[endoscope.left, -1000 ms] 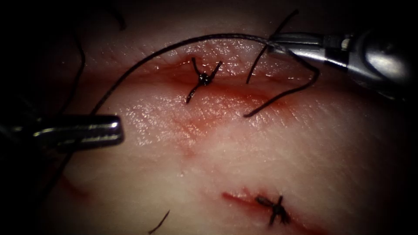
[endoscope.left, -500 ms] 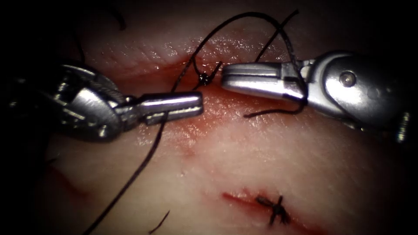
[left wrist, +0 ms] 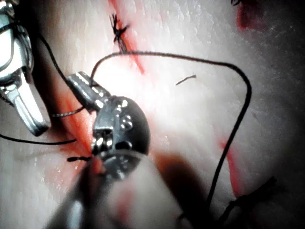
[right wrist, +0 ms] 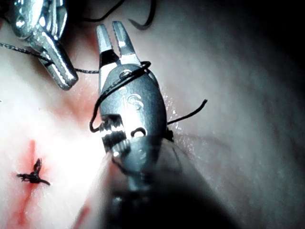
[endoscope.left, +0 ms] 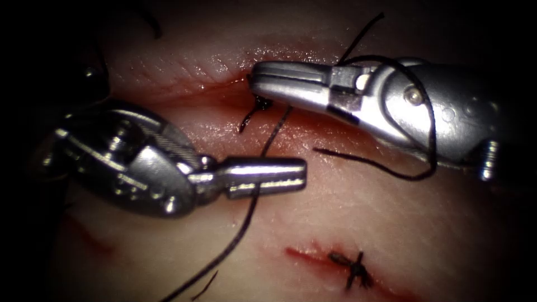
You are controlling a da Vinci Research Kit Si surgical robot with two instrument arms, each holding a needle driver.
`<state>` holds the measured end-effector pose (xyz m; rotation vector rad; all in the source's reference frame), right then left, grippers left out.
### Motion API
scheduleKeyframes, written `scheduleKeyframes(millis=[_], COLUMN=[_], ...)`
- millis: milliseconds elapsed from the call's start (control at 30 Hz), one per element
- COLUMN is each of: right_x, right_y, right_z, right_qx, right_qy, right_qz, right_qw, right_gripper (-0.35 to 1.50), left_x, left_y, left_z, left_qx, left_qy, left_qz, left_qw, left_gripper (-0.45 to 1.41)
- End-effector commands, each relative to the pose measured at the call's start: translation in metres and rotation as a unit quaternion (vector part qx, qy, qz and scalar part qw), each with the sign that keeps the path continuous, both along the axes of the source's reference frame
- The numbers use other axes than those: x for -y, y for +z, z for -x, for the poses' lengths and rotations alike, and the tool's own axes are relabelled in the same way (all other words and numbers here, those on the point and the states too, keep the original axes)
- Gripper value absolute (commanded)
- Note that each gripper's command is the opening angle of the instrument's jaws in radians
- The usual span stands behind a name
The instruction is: Wound Closure
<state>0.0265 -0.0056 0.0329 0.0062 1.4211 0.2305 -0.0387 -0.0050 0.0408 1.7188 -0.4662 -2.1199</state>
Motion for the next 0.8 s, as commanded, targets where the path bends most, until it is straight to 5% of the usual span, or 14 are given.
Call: scheduleKeyframes(millis=[33,200,533,800], right_x=[0.0,0.0006,0.0008,0.0031], right_y=[0.001,0.0032,0.0044,0.0057], right_z=[-0.0014,-0.0013,-0.0007,-0.0002], right_qx=[0.006,0.033,0.044,0.055], right_qy=[-0.007,-0.026,-0.035,-0.102], right_qz=[0.003,-0.005,-0.001,0.004], right_qw=[1.0,0.999,0.998,0.993], right_gripper=[0.62,0.84,0.88,0.76], left_x=[-0.0001,-0.0007,-0.0023,-0.0086], left_y=[0.0002,-0.0019,-0.0035,-0.0015], left_z=[0.0006,-0.0005,-0.0011,-0.0007], left_qx=[0.007,0.046,0.104,0.148], left_qy=[0.003,0.035,0.077,0.095], left_qz=[0.003,-0.005,-0.042,-0.117], left_qw=[1.0,0.998,0.991,0.977], left_gripper=[-0.45,-0.45,-0.45,-0.45])
